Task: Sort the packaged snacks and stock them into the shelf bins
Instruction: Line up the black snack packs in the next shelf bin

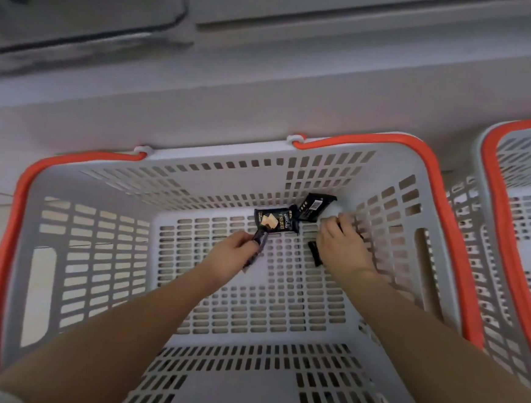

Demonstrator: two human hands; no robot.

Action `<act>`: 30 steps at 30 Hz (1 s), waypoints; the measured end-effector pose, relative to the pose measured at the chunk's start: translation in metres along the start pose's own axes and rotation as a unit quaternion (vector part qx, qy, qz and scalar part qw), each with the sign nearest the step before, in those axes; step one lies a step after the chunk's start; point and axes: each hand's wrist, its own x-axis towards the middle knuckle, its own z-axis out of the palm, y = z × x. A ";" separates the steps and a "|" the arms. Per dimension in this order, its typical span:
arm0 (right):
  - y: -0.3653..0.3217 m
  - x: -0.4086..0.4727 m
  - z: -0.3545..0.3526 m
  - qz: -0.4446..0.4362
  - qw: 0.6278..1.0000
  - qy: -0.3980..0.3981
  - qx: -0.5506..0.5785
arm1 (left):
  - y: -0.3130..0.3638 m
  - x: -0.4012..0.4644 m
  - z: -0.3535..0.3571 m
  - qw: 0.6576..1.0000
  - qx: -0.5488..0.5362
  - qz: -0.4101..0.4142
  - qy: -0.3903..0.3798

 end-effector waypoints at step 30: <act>0.026 -0.256 -0.325 -0.054 0.202 0.089 0.974 | 0.077 -0.356 -0.094 0.882 -0.396 0.254 -0.011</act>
